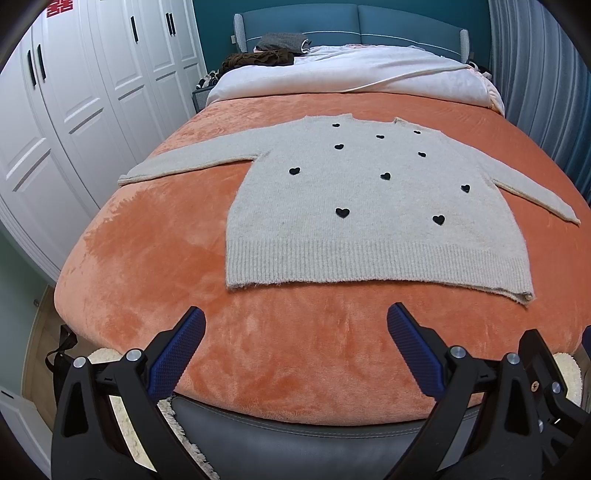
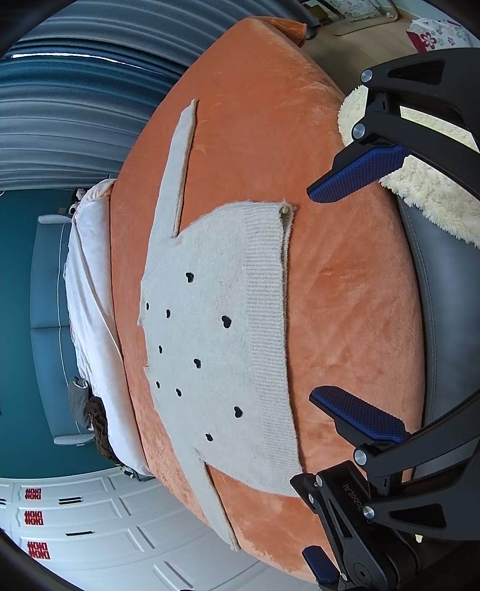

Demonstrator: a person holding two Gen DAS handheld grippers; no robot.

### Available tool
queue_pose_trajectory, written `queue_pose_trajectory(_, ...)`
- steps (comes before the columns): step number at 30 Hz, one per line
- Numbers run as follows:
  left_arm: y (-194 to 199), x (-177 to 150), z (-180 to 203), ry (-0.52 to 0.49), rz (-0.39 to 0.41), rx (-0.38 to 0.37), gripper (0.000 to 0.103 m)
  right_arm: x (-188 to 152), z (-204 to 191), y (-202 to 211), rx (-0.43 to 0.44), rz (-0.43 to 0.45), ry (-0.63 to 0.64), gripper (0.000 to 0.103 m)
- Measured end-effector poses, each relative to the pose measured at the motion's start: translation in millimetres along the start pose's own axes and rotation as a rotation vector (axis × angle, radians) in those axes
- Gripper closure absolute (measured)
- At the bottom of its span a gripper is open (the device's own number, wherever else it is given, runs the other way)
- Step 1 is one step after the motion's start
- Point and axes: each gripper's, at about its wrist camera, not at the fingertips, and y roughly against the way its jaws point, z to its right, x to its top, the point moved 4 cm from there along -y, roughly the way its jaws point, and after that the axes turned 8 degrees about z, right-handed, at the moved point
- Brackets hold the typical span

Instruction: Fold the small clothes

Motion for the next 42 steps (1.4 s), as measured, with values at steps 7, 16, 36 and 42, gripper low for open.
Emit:
queue_pose_trajectory(7,-0.1,-0.1,0.1,-0.001,0.0,0.0,0.007,-0.2,-0.5,-0.6,-0.003,-0.002,0.0,0.005)
queue_pose_trajectory(16,-0.4,-0.6,-0.1,0.001,-0.002,-0.002,0.007,-1.1,-0.1,-0.8,-0.006,-0.002,0.0,0.005)
queue_pose_trajectory(36,-3.7,-5.7,-1.6,0.0,-0.013,0.003,0.009,-3.7,0.8,-4.0,-0.013,-0.016,-0.004,0.005)
queue_pose_trajectory(42,-11.4,-9.9,0.6,-0.004,-0.037,0.001,0.009,-9.1,1.2,-11.6,-0.009,-0.036,-0.004,0.005)
